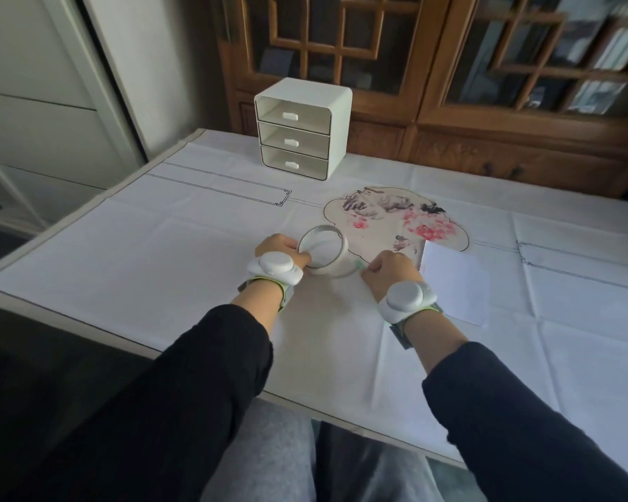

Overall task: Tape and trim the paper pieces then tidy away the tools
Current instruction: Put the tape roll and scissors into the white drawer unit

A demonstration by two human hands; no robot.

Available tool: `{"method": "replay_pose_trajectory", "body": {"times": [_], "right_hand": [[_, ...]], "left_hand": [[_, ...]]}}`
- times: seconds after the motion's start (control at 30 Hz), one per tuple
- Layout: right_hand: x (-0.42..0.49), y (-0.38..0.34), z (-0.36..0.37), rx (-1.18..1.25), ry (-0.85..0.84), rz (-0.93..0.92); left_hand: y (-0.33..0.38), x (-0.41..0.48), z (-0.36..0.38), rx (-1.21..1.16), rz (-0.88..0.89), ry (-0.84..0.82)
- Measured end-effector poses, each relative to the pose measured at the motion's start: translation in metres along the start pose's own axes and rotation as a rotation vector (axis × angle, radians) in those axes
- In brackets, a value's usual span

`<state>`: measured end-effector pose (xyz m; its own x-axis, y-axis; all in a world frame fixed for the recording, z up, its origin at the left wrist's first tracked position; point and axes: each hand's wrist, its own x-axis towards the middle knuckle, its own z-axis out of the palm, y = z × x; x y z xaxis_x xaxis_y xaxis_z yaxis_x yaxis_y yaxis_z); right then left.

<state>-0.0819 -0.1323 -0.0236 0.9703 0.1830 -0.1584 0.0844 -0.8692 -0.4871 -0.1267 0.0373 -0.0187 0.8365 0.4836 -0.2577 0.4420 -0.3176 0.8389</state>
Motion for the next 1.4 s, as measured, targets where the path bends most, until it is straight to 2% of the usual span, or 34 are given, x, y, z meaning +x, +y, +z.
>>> {"method": "replay_pose_trajectory", "body": {"times": [0.2, 0.33, 0.43, 0.57, 0.63, 0.83, 1.0, 1.07, 1.17, 1.27, 1.4], "right_hand": [[0.011, -0.022, -0.021, -0.041, 0.075, -0.035], [0.03, -0.047, -0.022, 0.114, 0.128, -0.024], [0.061, -0.074, -0.001, 0.381, 0.166, -0.013], [0.121, -0.11, 0.038, 1.055, 0.13, 0.19], [0.149, -0.127, 0.048, 1.179, 0.127, 0.236], [0.213, -0.162, 0.066, 1.044, 0.133, 0.265], [0.235, -0.194, 0.055, 1.127, 0.155, 0.479], [0.238, -0.207, 0.043, 1.127, 0.083, 0.597], [0.249, -0.216, 0.038, 1.104, -0.045, 0.664], [0.249, -0.225, 0.033, 1.04, -0.042, 0.716], [0.247, -0.232, 0.029, 1.092, -0.016, 0.751]], "left_hand": [[0.009, -0.006, -0.027, -0.108, 0.019, 0.073], [0.003, 0.016, -0.055, -0.169, 0.009, 0.111], [-0.005, 0.045, -0.076, -0.198, -0.004, 0.146], [-0.015, 0.094, -0.095, -0.297, -0.045, 0.228], [-0.017, 0.122, -0.102, -0.32, -0.045, 0.257], [-0.013, 0.174, -0.121, -0.496, -0.134, 0.342], [0.004, 0.18, -0.142, -0.538, -0.243, 0.309], [0.011, 0.18, -0.155, -0.525, -0.293, 0.299], [0.014, 0.177, -0.174, -0.485, -0.336, 0.282], [0.016, 0.175, -0.192, -0.45, -0.349, 0.259], [0.016, 0.181, -0.209, -0.428, -0.357, 0.23]]}}
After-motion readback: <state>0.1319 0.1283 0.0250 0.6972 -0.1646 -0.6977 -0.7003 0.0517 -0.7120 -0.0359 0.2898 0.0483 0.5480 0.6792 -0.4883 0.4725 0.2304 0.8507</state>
